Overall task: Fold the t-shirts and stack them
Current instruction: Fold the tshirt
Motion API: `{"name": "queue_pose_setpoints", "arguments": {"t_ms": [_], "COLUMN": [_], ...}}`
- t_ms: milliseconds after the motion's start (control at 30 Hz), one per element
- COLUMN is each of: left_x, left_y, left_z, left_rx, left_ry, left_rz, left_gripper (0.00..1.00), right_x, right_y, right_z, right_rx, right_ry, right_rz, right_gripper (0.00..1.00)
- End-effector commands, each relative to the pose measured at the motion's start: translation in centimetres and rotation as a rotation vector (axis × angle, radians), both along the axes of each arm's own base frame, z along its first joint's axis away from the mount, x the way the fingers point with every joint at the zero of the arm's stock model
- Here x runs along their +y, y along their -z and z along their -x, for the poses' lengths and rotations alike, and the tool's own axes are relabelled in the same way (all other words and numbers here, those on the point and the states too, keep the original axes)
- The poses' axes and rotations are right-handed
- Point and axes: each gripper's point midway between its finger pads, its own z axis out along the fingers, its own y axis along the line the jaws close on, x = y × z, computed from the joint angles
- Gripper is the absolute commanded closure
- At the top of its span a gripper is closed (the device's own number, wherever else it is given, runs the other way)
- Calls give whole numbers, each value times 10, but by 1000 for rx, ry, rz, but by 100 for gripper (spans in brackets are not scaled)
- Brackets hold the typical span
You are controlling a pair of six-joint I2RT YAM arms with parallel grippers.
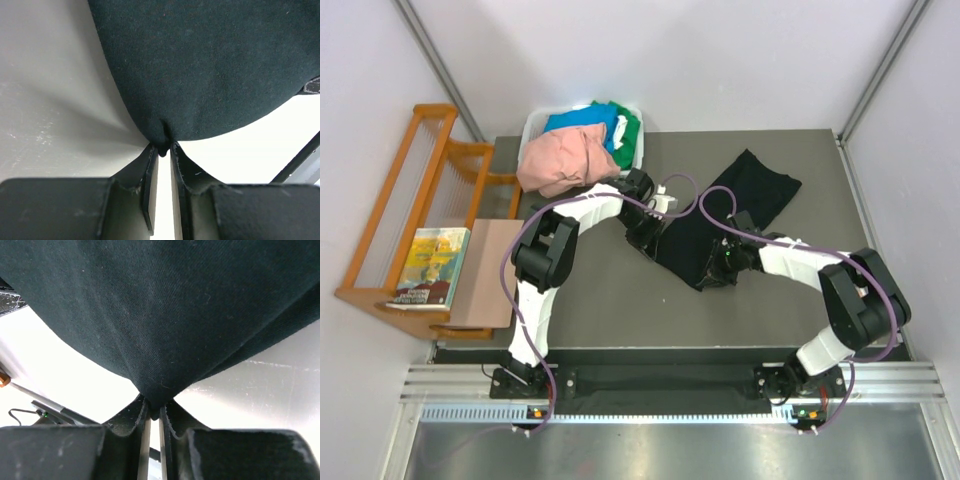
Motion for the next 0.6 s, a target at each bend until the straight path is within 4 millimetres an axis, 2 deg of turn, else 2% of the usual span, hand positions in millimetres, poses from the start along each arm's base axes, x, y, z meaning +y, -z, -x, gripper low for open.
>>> {"name": "queue_pose_setpoints", "arguments": {"t_ms": [0, 133, 300, 333, 400, 500, 567], "left_x": [10, 16, 33, 36, 48, 62, 69], "left_y": [-1, -24, -53, -65, -73, -99, -106], "left_z": [3, 18, 59, 67, 88, 116, 130], "left_rx": [-7, -2, 70, 68, 107, 117, 128], "left_ry": [28, 65, 161, 179, 228, 290, 319], "left_rz": [-26, -4, 2, 14, -2, -9, -18], "left_gripper": [82, 84, 85, 84, 83, 82, 80], "right_x": [3, 1, 2, 2, 4, 7, 10], "right_y": [-18, -22, -27, -28, -29, -29, -32], "right_z": [-4, 1, 18, 27, 38, 66, 93], "right_rx": [-57, -62, -54, -47, -35, -4, 25], "right_ry": [-17, -20, -41, -54, -64, -92, -118], "right_rz": [-4, -3, 3, 5, 0, -1, -12], "right_gripper": [92, 97, 98, 98, 98, 98, 98]}}
